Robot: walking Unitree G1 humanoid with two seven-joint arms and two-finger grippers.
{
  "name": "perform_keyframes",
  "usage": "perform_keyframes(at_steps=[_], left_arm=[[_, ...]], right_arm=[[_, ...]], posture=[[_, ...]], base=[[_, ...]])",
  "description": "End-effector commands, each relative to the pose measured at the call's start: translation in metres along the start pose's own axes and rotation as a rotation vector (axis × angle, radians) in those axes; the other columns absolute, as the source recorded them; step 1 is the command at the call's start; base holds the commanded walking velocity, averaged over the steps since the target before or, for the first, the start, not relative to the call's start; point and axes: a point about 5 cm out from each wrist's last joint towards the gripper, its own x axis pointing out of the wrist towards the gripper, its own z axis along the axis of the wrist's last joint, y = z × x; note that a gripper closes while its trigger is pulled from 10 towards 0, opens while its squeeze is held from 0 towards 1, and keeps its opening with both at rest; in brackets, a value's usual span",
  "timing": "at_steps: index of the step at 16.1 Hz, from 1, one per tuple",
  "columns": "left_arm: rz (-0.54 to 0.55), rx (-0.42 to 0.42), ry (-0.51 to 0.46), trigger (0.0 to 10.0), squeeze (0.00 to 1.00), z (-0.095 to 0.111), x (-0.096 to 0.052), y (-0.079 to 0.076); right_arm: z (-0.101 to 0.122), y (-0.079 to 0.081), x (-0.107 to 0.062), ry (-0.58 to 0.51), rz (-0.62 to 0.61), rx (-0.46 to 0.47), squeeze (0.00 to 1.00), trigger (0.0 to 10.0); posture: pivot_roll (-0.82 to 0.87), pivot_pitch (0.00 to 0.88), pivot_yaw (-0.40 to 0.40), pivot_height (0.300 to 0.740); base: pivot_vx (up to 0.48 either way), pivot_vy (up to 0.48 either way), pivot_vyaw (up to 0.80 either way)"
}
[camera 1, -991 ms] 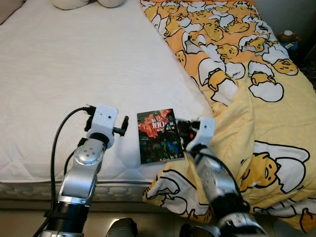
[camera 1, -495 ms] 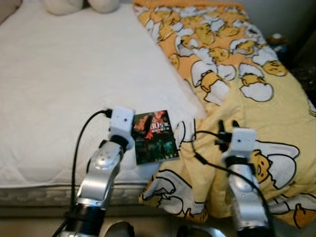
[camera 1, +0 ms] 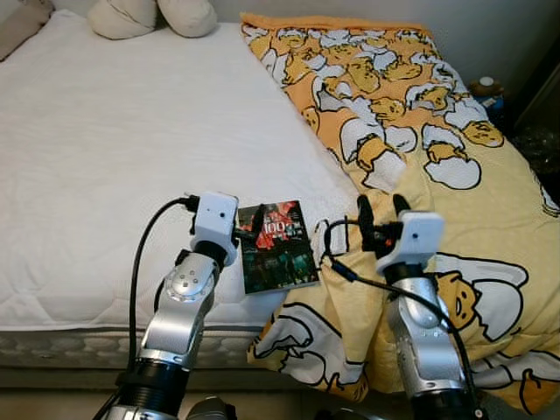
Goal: Clean up the room
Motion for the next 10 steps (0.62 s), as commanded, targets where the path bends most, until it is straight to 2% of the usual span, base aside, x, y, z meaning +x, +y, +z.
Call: perform_keyframes(at_steps=[1, 3, 5, 7, 10], left_arm=[[0.074, -0.008, 0.016, 10.0, 0.0, -0.003, -0.001, 0.008], [0.123, -0.02, 0.02, 10.0, 0.0, -0.003, -0.001, 0.015], [0.188, -0.027, 0.023, 10.0, 0.0, -0.003, -0.002, 0.031], [0.187, -0.023, 0.027, 10.0, 0.0, -0.004, -0.002, 0.031], [0.197, -0.034, 0.019, 10.0, 0.0, 0.0, -0.001, 0.029]], right_arm=[[-0.002, -0.003, 0.004, 0.023, 0.0, 0.035, 1.0, 10.0], [-0.003, -0.003, 0.006, 0.03, 0.008, 0.043, 1.0, 10.0], [-0.003, -0.005, 0.009, 0.037, 0.006, 0.046, 1.0, 10.0], [-0.003, -0.009, 0.008, 0.039, -0.023, 0.059, 1.0, 10.0], [-0.011, -0.015, -0.004, 0.075, -0.075, 0.118, 1.0, 10.0]], posture=[[0.08, 0.0, -0.022, 0.74], [0.08, 0.002, -0.023, 0.74], [0.09, 0.007, -0.028, 0.74], [0.09, 0.004, -0.028, 0.74], [0.08, 0.0, -0.015, 0.74]], base=[[0.0, 0.0, 0.0], [0.0, 0.0, 0.0], [0.0, 0.0, 0.0], [0.0, 0.0, 0.0], [0.0, 0.0, 0.0]])
